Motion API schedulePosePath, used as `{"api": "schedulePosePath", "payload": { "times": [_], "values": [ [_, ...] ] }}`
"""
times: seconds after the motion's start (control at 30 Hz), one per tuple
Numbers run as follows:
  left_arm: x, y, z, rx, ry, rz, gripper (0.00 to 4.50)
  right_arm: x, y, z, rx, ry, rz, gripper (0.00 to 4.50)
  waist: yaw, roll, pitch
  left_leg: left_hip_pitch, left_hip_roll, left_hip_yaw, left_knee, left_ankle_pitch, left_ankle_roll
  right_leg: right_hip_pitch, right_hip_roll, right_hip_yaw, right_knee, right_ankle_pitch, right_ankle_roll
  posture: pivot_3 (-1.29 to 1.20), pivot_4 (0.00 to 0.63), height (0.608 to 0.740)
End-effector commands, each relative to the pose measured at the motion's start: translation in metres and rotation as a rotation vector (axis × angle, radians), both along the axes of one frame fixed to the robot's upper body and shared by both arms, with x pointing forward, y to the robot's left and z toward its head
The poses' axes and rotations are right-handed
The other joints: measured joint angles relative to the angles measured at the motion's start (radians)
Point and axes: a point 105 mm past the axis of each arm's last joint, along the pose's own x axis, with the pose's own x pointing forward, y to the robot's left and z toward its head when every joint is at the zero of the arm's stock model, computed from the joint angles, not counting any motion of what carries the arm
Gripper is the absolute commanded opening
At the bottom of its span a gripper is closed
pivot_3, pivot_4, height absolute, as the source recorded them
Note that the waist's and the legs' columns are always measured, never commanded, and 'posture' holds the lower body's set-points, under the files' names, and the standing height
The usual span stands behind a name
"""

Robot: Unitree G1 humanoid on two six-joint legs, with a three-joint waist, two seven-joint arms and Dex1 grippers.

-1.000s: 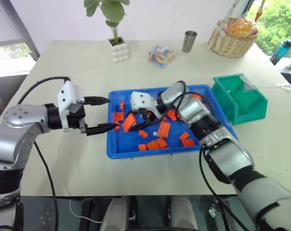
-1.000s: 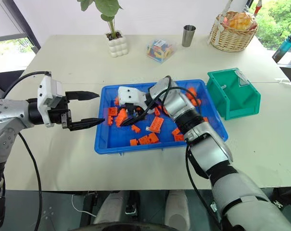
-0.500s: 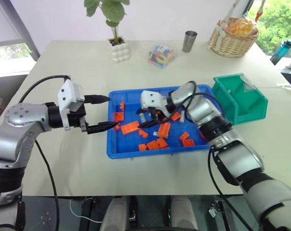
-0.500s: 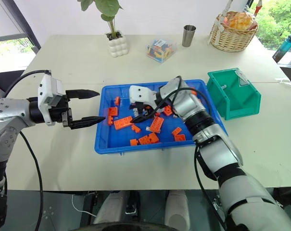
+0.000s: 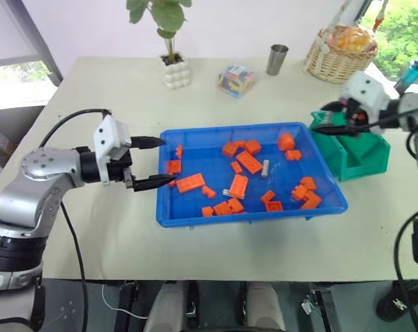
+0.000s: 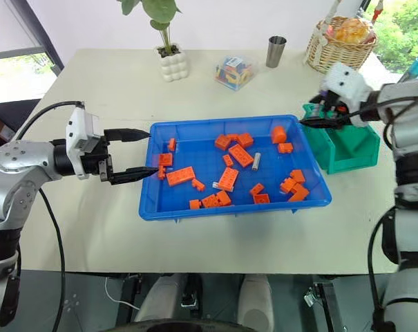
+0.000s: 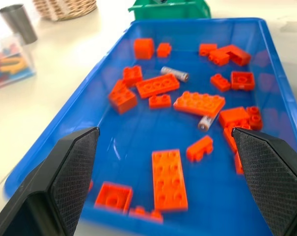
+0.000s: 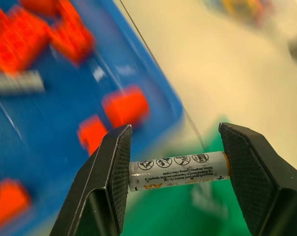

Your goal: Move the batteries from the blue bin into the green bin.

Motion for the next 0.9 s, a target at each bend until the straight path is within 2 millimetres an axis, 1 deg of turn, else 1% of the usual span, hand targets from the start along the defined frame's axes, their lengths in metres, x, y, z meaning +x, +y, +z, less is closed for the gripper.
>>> {"api": "schedulePosePath", "payload": {
  "times": [0.03, 0.1, 0.17, 0.27, 0.33, 0.43, 0.5, 0.57, 0.6, 0.67, 0.73, 0.8, 0.83, 0.9],
  "values": [
    [0.003, 0.0, 0.01, -0.004, -0.044, -0.006, 4.5, -0.004, -0.027, 0.014, -0.005, -0.086, -0.125, 2.24, 0.0, 0.0, 0.0, 0.0, 0.0, 0.0, 0.0, 0.0, 0.0, 0.0, 0.0, 0.0, 0.0, 0.0, 0.0, 0.0, 0.15, 0.644],
    [0.005, -0.002, 0.01, -0.004, -0.045, -0.013, 4.5, -0.004, -0.036, 0.011, -0.006, -0.095, -0.18, 2.24, 0.001, 0.0, 0.0, 0.0, 0.0, 0.0, 0.0, 0.0, 0.0, 0.0, 0.0, 0.0, 0.0, 0.0, 0.0, 0.0, 0.15, 0.644],
    [0.006, -0.003, 0.01, -0.003, -0.048, -0.02, 4.5, -0.003, -0.042, 0.008, -0.01, -0.103, -0.218, 3.32, 0.002, 0.0, 0.0, 0.0, 0.0, 0.0, 0.0, 0.0, 0.0, 0.0, 0.0, 0.0, 0.0, 0.0, 0.0, 0.0, 0.15, 0.644],
    [0.007, -0.005, 0.011, -0.003, -0.051, -0.027, 4.5, 0.0, -0.044, 0.01, -0.027, -0.14, -0.241, 4.43, 0.006, 0.0, 0.0, 0.0, 0.0, 0.0, 0.001, 0.0, 0.0, 0.0, 0.0, 0.0, 0.0, 0.0, 0.0, 0.0, 0.15, 0.644],
    [0.008, -0.005, 0.012, -0.003, -0.053, -0.029, 4.5, 0.002, -0.038, 0.017, 0.0, -0.162, -0.221, 4.43, 0.006, 0.0, 0.0, -0.001, 0.0, 0.0, 0.001, 0.0, 0.0, 0.0, 0.001, 0.0, 0.0, 0.0, 0.0, 0.0, 0.15, 0.644],
    [0.008, -0.004, 0.013, 0.0, -0.056, -0.029, 4.5, 0.005, -0.002, 0.039, 0.116, -0.203, -0.099, 4.43, 0.003, 0.0, 0.0, -0.001, 0.0, 0.0, 0.001, 0.0, 0.0, 0.0, 0.001, 0.0, 0.0, 0.0, 0.0, 0.0, 0.15, 0.644],
    [0.008, -0.004, 0.013, 0.001, -0.055, -0.028, 4.5, 0.001, 0.038, 0.046, 0.191, -0.189, 0.061, 4.43, -0.001, 0.0, 0.0, -0.001, 0.0, 0.0, 0.001, 0.0, 0.0, -0.001, 0.001, 0.0, 0.0, 0.0, 0.0, 0.0, 0.15, 0.644],
    [0.008, -0.003, 0.013, 0.002, -0.054, -0.029, 4.5, -0.011, 0.082, 0.041, 0.24, -0.122, 0.244, 4.43, 0.0, 0.0, 0.0, -0.001, 0.001, 0.0, 0.001, 0.0, 0.0, -0.001, 0.001, 0.0, 0.0, 0.0, 0.0, 0.0, 0.15, 0.644],
    [0.007, -0.004, 0.013, 0.002, -0.053, -0.031, 4.5, -0.017, 0.103, 0.033, 0.243, -0.074, 0.324, 4.43, 0.002, 0.0, 0.0, -0.001, 0.001, 0.0, 0.001, 0.0, 0.0, -0.001, 0.001, 0.0, 0.0, 0.0, 0.0, 0.0, 0.15, 0.644],
    [0.006, -0.005, 0.012, 0.004, -0.051, -0.036, 4.5, -0.028, 0.136, 0.012, 0.239, 0.017, 0.441, 4.43, 0.006, 0.0, 0.0, -0.001, 0.001, -0.001, 0.001, 0.0, 0.0, 0.0, 0.002, 0.0, 0.0, 0.0, 0.0, 0.0, 0.15, 0.644],
    [0.006, -0.006, 0.012, 0.007, -0.05, -0.041, 4.5, -0.033, 0.158, -0.012, 0.225, 0.113, 0.49, 4.43, 0.013, 0.0, 0.0, -0.001, 0.0, -0.004, 0.003, 0.0, 0.0, 0.002, 0.003, 0.0, 0.0, 0.0, 0.0, 0.0, 0.15, 0.644],
    [0.005, -0.008, 0.012, 0.009, -0.052, -0.043, 4.5, -0.04, 0.169, -0.036, 0.18, 0.188, 0.526, 4.43, 0.027, 0.0, 0.0, -0.001, -0.002, -0.008, 0.004, 0.0, 0.0, 0.004, 0.004, 0.0, -0.001, 0.0, 0.0, 0.0, 0.15, 0.644],
    [0.005, -0.008, 0.012, 0.011, -0.053, -0.044, 4.5, -0.043, 0.172, -0.043, 0.149, 0.197, 0.554, 4.43, 0.034, 0.0, 0.0, -0.001, -0.003, -0.008, 0.004, 0.0, 0.0, 0.004, 0.004, 0.0, -0.001, 0.0, 0.0, 0.0, 0.15, 0.644],
    [0.002, -0.007, 0.012, 0.018, -0.055, -0.045, 4.5, -0.049, 0.171, -0.053, 0.042, 0.18, 0.633, 4.43, 0.038, 0.0, 0.0, -0.001, -0.006, -0.013, 0.005, 0.0, 0.0, 0.002, 0.004, 0.0, -0.001, 0.0, 0.0, 0.0, 0.15, 0.644]
  ]
}}
